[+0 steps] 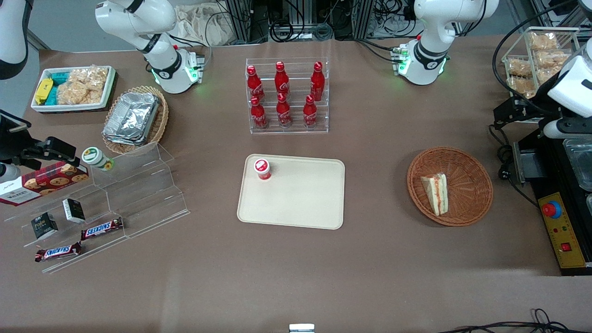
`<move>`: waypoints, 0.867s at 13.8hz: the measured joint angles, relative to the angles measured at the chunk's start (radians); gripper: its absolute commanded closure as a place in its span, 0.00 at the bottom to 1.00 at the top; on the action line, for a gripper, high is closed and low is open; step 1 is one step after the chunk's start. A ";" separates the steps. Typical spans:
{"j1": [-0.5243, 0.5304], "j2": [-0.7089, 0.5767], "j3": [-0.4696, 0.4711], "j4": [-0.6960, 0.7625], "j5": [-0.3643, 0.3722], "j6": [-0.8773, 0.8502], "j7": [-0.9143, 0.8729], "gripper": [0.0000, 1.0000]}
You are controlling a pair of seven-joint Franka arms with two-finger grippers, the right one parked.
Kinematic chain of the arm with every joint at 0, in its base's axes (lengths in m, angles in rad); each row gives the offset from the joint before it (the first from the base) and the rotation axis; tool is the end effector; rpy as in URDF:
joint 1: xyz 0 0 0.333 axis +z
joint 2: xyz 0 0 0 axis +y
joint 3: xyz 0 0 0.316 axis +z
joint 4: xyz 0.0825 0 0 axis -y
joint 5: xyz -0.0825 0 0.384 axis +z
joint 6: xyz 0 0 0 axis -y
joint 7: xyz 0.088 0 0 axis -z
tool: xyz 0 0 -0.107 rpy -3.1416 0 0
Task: Place sandwich from basket to tray
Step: 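Move the left gripper over the sandwich in the wicker basket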
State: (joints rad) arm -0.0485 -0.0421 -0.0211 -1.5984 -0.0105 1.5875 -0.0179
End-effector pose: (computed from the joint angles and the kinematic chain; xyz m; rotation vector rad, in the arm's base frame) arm 0.5418 -0.0391 0.6360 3.1292 -0.0809 0.0481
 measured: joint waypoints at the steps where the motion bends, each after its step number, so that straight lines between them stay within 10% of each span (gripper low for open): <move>1: 0.000 0.004 0.000 0.002 0.000 0.000 0.007 0.00; 12: 0.000 0.201 0.000 -0.006 0.000 0.020 -0.172 0.00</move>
State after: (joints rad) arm -0.0482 0.1593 -0.0213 -1.6045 -0.0104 1.6075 -0.1903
